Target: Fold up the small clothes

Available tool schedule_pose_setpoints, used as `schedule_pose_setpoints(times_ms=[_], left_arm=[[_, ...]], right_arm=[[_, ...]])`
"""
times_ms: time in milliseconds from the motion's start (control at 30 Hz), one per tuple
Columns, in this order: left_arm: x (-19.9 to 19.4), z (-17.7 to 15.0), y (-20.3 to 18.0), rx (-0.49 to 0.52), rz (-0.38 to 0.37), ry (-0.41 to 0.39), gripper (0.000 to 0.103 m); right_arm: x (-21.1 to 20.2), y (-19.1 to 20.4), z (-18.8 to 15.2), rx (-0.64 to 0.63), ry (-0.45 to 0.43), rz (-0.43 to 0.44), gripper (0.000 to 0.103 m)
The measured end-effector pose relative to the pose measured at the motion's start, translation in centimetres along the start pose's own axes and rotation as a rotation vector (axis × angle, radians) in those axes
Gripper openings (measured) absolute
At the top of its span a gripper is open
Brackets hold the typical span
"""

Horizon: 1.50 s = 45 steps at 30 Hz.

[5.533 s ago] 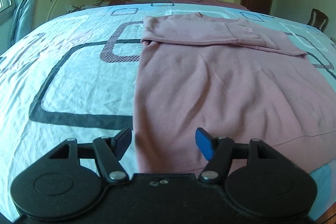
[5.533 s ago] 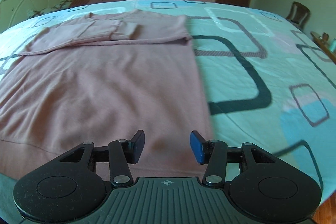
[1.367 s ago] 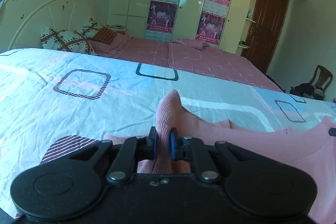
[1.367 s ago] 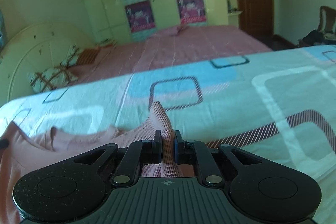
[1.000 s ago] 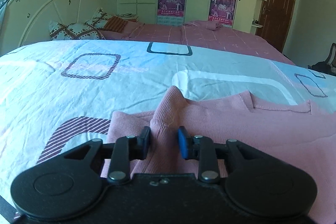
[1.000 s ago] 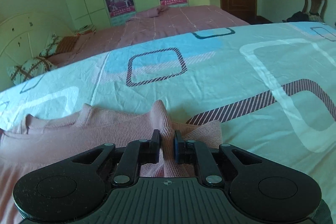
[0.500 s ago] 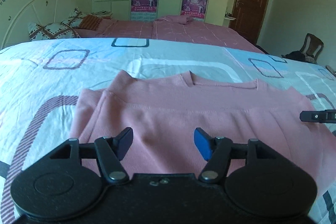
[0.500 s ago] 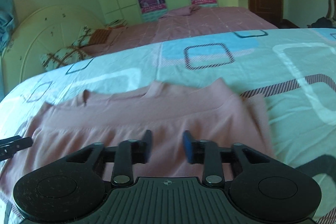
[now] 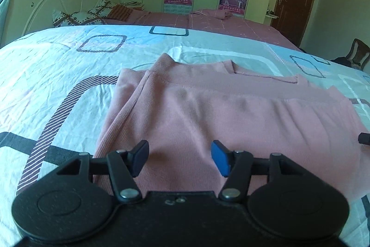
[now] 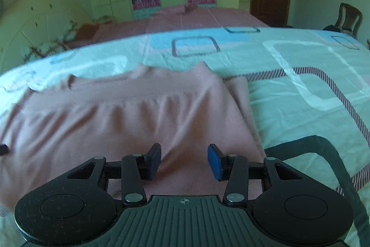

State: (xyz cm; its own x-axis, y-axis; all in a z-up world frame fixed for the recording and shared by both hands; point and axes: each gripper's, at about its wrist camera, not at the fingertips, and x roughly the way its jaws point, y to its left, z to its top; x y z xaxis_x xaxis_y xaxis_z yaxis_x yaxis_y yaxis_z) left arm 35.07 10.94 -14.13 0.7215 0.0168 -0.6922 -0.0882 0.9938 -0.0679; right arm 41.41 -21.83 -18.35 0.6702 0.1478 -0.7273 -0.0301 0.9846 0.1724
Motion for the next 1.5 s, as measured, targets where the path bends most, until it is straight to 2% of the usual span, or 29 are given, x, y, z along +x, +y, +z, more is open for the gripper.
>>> schedule_pose_setpoints(times_ms=[100,200,267,467,733,967,1100,1300,1500], left_arm=[[-0.7,-0.8,-0.9,0.025,-0.004,0.009,0.059],[-0.5,-1.8,-0.9,0.024,0.010,0.040,0.059],[-0.5,-2.2,-0.8,0.043,0.017,0.039,0.061],[-0.7,-2.6,-0.8,0.063,0.022,0.059,0.061],[-0.5,-3.0,-1.5,0.111,0.045,0.052,0.061],[-0.5,-2.3,-1.9,0.104,0.070,0.081,0.063],[-1.5,-1.8,-2.2,0.073,0.092,0.072,0.063],[-2.4,-0.7,-3.5,0.057,0.082,0.023,0.066],[-0.1,-1.1,-3.3,0.058,0.096,0.067,0.068]], right_arm=[[-0.8,1.2,-1.0,-0.038,0.016,-0.005,0.045],[-0.4,1.2,-2.5,-0.053,0.064,-0.050,0.045],[-0.6,0.5,-3.3,-0.051,0.058,-0.085,0.045],[-1.6,-0.8,-4.3,-0.028,0.080,-0.139,0.045],[-1.4,-0.7,-4.6,-0.031,0.104,-0.158,0.047],[-2.2,-1.4,-4.3,-0.047,0.116,-0.097,0.048],[-3.6,-0.9,-3.1,-0.025,0.064,-0.017,0.049],[-3.7,2.6,-1.5,-0.059,0.026,0.098,0.049],[-2.5,6.7,-0.9,-0.098,0.020,0.146,0.049]])
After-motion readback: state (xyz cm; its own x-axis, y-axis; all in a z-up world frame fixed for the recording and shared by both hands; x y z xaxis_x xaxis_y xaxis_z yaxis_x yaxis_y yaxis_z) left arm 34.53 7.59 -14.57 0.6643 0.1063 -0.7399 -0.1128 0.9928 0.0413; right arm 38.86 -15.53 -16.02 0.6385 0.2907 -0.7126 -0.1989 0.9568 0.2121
